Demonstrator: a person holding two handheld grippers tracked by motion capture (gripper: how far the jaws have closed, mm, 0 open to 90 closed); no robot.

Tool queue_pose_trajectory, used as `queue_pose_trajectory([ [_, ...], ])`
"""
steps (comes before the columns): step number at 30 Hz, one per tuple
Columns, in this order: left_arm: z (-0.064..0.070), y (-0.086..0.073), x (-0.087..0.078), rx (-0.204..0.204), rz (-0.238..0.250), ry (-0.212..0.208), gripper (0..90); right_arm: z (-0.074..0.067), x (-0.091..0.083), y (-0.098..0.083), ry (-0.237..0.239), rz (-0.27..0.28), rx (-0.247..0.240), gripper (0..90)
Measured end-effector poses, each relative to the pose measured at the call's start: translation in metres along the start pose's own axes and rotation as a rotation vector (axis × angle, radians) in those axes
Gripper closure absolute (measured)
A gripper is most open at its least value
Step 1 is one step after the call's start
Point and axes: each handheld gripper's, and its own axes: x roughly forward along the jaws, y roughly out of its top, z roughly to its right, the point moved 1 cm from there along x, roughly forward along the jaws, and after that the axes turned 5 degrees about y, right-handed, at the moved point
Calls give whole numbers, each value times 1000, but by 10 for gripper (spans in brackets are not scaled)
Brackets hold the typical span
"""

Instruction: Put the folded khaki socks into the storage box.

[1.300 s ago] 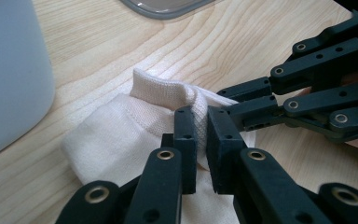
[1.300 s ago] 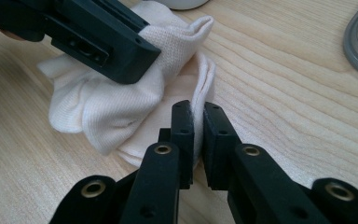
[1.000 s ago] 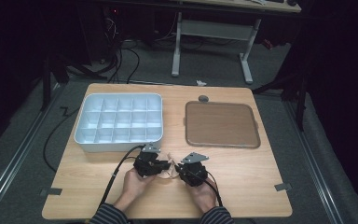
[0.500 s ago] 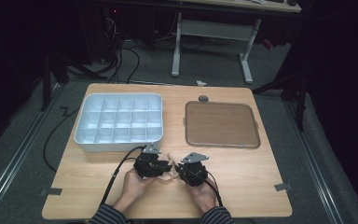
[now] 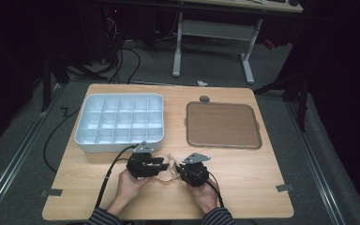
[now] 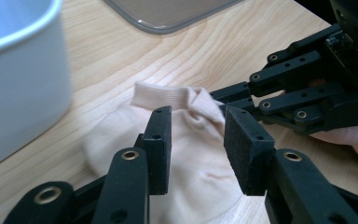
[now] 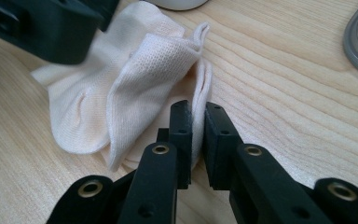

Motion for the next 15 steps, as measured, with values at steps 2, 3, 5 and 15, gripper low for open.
queue_pose_trajectory([
  [2,-4,-4,-3,-10,-1,18,623,0,0,0,0,0,-1,826],
  [3,-6,-6,-4,-16,-2,29,621,0,0,0,0,-1,-1,825],
  [5,-9,-11,-5,-27,-8,49,618,0,0,0,2,0,-1,826],
  [15,-19,-27,-8,-55,-28,108,591,0,0,0,4,-2,-5,831],
])
